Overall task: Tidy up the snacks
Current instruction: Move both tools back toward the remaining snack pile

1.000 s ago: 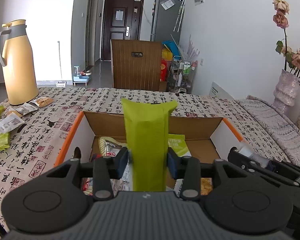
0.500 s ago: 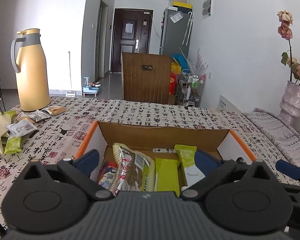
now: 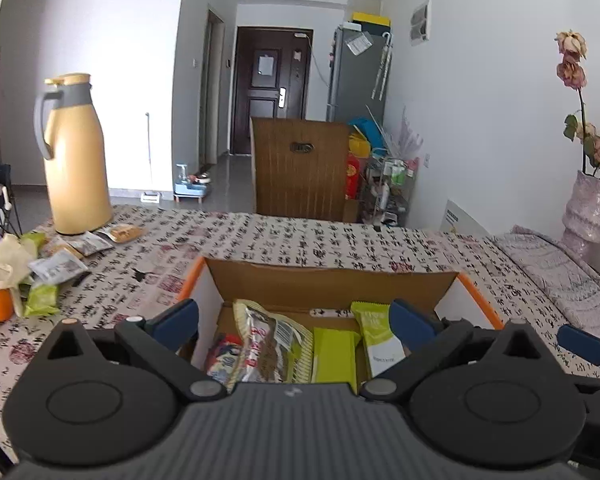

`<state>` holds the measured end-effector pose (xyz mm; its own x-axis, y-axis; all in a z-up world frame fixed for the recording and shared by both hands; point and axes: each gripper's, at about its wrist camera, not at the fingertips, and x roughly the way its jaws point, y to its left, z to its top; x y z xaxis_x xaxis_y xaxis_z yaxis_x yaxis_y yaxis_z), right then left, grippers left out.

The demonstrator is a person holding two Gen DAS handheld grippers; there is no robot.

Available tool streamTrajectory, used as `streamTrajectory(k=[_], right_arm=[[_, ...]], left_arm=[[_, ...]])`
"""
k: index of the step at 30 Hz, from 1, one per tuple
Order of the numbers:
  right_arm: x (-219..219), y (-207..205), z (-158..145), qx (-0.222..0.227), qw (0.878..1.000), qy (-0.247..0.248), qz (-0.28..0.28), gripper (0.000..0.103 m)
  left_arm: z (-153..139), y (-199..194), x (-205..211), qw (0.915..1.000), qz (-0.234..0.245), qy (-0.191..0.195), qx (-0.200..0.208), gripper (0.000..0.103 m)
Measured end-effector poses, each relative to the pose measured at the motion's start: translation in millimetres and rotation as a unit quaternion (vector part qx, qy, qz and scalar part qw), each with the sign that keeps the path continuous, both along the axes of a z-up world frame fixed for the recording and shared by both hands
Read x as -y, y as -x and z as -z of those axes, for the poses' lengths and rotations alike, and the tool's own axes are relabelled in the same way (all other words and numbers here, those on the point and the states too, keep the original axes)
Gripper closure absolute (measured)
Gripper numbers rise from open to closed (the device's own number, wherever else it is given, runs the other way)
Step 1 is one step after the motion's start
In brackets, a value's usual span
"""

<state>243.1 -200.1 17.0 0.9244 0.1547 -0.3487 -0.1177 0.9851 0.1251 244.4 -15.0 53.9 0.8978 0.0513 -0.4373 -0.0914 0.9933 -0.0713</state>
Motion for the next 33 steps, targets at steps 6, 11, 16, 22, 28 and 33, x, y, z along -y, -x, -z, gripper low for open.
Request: streamTrajectory(k=[6,11,16,22,28,33], right_arm=[[1.6,14.9,-10.8,0.008,1.000,0.005,0.003,0.000],[1.0,35.3,-18.5,0.017,1.000,0.007,0.004,0.000],[1.2,56.9,-21.9,0.021,1.000,0.006,0.007,0.000],[2.5,82.8,-18.4,0.016,1.000,0.010,0.006,0.000],[6.0,106.0,-10.0,0.006,1.000,0.016,0.005,0.000],[11.1,125.8,2.3,-0.005,1.000,0.027,0.003,0.000]], left_arm=[[-13.4,23.2,-3.8,0.9999,-0.005,-0.006,0.015,0.000],[-20.0,44.9,-5.8,0.9997,-0.006,-0.010,0.021,0.000],[-20.7,68.7,-9.7,0.9996,-0.008,-0.012,0.023,0.000],[-14.9,91.4,-16.5,0.9996,-0.013,-0.016,0.018,0.000],[2.4,109.9,-23.8,0.9997,-0.012,-0.023,0.001,0.000],[17.4,131.3,-34.2,0.9996,-0.010,-0.026,-0.003,0.000]])
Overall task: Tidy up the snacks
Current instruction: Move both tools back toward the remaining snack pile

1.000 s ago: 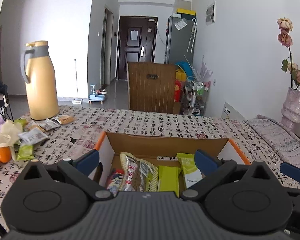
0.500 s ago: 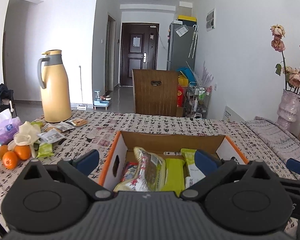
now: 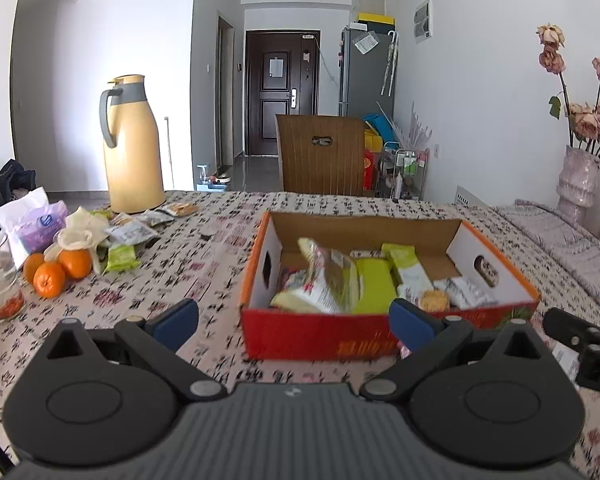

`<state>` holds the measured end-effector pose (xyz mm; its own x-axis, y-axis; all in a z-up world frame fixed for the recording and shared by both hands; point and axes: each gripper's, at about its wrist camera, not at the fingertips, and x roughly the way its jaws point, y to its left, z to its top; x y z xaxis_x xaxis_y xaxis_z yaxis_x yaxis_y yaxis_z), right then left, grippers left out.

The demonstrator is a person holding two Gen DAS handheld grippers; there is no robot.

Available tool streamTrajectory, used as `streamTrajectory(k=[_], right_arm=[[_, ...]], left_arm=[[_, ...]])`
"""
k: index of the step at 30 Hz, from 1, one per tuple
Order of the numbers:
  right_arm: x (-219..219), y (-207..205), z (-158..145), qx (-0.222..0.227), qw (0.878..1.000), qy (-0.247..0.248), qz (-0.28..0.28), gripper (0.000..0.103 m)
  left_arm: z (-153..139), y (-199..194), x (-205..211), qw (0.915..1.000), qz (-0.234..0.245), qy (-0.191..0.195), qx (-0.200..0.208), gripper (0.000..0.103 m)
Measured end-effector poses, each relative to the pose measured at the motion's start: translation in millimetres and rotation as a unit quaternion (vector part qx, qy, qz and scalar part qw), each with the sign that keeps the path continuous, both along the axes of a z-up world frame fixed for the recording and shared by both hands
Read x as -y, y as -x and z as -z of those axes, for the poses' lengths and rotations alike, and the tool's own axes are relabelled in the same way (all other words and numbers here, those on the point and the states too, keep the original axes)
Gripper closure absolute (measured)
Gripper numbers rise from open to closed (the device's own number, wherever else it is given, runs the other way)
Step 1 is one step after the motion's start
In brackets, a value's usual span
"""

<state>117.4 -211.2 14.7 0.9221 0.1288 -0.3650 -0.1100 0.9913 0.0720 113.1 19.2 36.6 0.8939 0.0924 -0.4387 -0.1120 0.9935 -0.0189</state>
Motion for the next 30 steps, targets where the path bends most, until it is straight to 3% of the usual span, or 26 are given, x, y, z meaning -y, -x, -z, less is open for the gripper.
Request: streamTrajectory(k=[16,22,30], right_arm=[[15.2,31.4,24.7,-0.020,1.000,0.003,0.003,0.000],[12.4,38.6,23.1,-0.027,1.000,0.006,0.003,0.000],[0.0,46.2,23.0,-0.046,0.999,0.013,-0.018,0.000]], left_arm=[[41.8,42.7,-29.3,0.9991,-0.018,0.022,-0.032,0.000],[39.5,47.1,-30.9,0.9987,-0.017,0.030,-0.037,0.000],[40.8,51.6,-15.9,0.9985,0.005,0.008,-0.053,0.000]])
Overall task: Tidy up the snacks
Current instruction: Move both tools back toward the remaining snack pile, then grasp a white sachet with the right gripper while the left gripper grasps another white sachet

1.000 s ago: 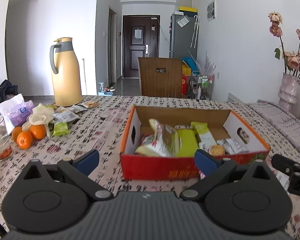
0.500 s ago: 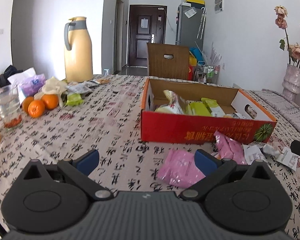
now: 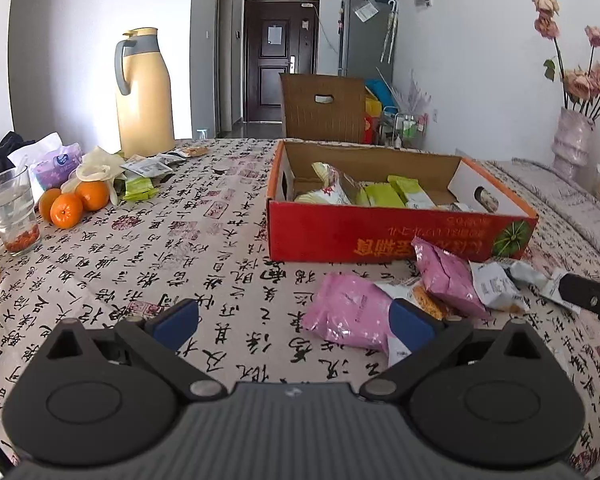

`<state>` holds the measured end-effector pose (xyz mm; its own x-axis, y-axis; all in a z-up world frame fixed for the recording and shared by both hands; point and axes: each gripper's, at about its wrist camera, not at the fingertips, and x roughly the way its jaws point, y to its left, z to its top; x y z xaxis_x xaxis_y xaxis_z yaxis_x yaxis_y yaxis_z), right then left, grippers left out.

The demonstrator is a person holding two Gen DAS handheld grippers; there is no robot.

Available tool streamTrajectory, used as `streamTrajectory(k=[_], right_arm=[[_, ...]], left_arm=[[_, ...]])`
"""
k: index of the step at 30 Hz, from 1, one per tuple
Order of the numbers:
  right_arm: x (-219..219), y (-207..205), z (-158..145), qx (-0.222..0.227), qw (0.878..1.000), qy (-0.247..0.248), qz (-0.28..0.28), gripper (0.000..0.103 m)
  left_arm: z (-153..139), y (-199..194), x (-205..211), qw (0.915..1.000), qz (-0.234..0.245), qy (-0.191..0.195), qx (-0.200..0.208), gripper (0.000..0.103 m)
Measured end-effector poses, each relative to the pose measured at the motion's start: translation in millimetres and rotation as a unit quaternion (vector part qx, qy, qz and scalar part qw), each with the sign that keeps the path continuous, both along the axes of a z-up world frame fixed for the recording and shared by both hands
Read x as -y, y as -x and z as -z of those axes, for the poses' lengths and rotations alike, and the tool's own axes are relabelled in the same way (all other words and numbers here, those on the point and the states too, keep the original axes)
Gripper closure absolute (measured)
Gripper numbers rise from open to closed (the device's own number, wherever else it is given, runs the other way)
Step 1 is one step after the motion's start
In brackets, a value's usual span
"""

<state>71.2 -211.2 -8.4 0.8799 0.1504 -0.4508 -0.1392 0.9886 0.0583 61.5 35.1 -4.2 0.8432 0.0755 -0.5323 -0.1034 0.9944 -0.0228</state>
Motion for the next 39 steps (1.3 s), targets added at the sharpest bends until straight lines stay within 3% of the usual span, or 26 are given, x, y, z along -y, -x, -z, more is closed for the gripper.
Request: streamTrajectory(k=[15,20,22,26,29,31,39], right_arm=[[-18.2,-8.4,58.0,-0.104,0.994,0.024,-0.013,0.000],[-18.0,-3.5,62.0,-0.087,0.996,0.031,-0.012,0.000],[-18.4,-3.1,61.6,-0.082,0.996,0.030,-0.014,0.011],[-14.9,-4.6,57.7,-0.076,0.997,0.015,-0.017,0.022],[-13.1,-5.6,55.8,-0.071,0.997,0.006,-0.022,0.048],[-10.6,-6.4,55.0,-0.070,0.997,-0.004,-0.026,0.074],[-2.0,1.0,48.4,-0.049,0.998,-0.035,-0.034,0.085]], left_arm=[[14.2,-0.7,6.2,0.9994,0.008,0.003,-0.033,0.000],[17.7,-1.5,8.3,0.9991,0.010,0.005,-0.041,0.000],[18.8,-1.4,9.8,0.9990,0.013,0.004,-0.043,0.000],[20.9,-1.7,11.5,0.9987,0.014,0.003,-0.048,0.000],[21.3,-1.8,11.3,0.9987,0.013,0.003,-0.050,0.000],[21.6,-1.8,11.9,0.9986,0.014,0.003,-0.051,0.000],[23.3,-5.8,21.5,0.9978,0.033,0.006,-0.058,0.000]])
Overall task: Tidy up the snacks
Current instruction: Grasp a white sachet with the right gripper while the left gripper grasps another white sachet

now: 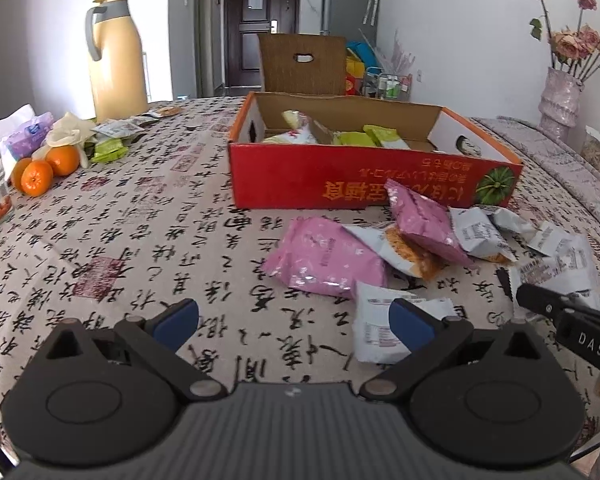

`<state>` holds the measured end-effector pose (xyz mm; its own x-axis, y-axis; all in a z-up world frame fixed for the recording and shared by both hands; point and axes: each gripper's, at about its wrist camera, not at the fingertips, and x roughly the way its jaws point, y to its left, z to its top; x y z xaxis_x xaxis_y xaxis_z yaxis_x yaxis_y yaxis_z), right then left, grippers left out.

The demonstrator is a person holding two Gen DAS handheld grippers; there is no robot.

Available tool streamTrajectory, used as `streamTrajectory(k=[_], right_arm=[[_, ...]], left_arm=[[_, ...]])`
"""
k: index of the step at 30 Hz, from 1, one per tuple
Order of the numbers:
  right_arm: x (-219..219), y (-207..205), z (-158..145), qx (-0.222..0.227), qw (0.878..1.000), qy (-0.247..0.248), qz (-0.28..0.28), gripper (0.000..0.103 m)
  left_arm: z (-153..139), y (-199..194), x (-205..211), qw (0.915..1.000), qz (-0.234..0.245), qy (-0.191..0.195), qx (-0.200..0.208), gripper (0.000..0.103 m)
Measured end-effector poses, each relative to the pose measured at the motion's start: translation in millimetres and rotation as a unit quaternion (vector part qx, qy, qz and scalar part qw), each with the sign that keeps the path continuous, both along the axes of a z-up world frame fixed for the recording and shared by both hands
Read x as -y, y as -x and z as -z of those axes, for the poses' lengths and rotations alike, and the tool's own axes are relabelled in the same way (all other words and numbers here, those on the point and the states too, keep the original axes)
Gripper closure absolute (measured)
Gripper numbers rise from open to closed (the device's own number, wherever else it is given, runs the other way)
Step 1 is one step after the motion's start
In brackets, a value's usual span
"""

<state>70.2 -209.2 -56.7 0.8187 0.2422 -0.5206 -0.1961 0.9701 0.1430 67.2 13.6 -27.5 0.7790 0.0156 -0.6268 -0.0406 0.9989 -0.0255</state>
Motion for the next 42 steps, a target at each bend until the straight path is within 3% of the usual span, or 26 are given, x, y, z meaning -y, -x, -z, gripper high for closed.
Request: streamTrajectory(k=[12,27,36,39,40,42], right_arm=[[22.5,10.1,-8.2,0.026,0.999,-0.030,0.014,0.085],[38.3,7.5,4.3,0.022,0.998,-0.061,-0.003,0.085],[47.9,6.6,10.4,0.020,0.997,-0.075,-0.003,0.085],[49.0,7.4,10.3,0.019,0.997,-0.078,-0.003,0.085],[48.9,7.9,10.2,0.020,0.997,-0.078,-0.003,0.085],[47.9,9.1,9.6,0.021,0.997,-0.078,-0.003,0.085]], left_arm=[[7.5,-14.0,42.0,0.9976,0.065,-0.009,-0.023,0.000],[25.4,-30.9,64.8,0.9953,0.065,-0.017,-0.070,0.000],[27.4,-31.3,68.4,0.9966,0.055,-0.015,-0.059,0.000],[25.5,-28.8,69.2,0.9967,0.060,-0.014,-0.052,0.013],[24.2,-27.2,69.4,0.9967,0.064,-0.013,-0.048,0.022],[23.0,-25.0,68.8,0.9966,0.069,-0.011,-0.045,0.025]])
